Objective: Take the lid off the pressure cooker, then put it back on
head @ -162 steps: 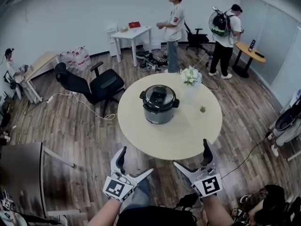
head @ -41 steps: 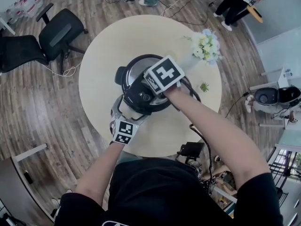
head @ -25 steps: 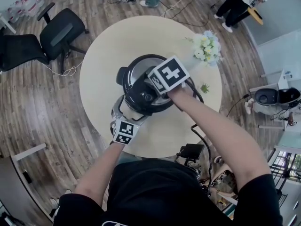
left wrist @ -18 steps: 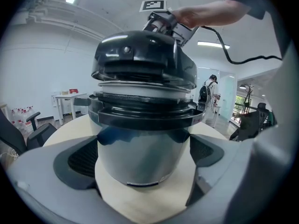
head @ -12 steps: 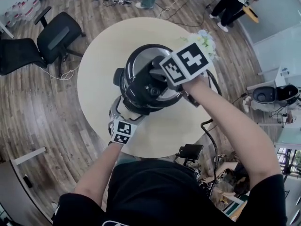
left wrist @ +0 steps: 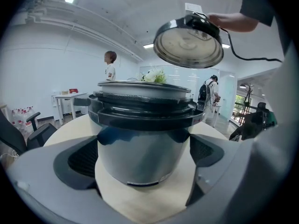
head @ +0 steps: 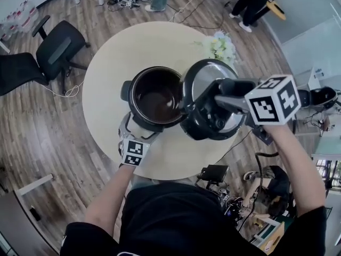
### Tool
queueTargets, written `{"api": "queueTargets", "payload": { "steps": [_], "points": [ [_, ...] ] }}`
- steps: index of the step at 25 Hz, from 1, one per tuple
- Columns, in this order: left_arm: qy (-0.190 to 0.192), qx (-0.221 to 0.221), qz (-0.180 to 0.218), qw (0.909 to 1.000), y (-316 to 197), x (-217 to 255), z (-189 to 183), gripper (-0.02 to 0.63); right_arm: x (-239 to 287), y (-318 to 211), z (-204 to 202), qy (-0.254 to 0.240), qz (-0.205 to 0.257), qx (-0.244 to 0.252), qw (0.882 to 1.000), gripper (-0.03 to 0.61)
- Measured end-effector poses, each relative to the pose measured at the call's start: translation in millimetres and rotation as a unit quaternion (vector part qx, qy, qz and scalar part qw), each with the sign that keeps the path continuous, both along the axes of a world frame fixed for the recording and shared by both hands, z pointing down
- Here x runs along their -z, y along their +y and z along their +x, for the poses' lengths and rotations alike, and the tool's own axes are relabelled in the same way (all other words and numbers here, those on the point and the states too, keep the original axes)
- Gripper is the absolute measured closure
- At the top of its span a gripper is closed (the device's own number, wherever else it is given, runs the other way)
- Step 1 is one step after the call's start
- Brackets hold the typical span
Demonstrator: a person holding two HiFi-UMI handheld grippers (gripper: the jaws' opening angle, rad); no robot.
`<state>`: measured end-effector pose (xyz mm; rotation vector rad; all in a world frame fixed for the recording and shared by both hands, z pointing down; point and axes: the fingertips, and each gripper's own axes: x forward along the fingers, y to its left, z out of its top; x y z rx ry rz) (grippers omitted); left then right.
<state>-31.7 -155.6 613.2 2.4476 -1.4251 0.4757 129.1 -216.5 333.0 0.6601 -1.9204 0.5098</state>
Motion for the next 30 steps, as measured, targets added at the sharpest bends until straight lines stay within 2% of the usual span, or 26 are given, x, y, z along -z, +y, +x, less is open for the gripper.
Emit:
{"api": "queueTargets", "payload": {
  "steps": [6,11,16,21,30],
  "points": [
    [-0.003,-0.002,-0.006,1.0,1,3,0,0.023,-45,36,87,0.035,-0.022,-0.061,0.997,0.293],
    [-0.005,-0.002,-0.007,1.0,1,4,-1,0.023,-111,62,129,0.058,-0.016,-0.092,0.994,0.293],
    [-0.006,-0.003,-0.01,0.9999,1,5,-2,0.023,-193,78,147,0.064,-0.024,-0.12,0.99,0.293],
    [-0.007,-0.003,-0.012,0.9999,1,4,-1,0.023,-259,82,147,0.056,-0.038,-0.142,0.988,0.293],
    [-0.007,-0.003,-0.012,0.9999,1,4,-1,0.023,-328,78,133,0.059,-0.044,-0.143,0.987,0.293]
  ]
}}
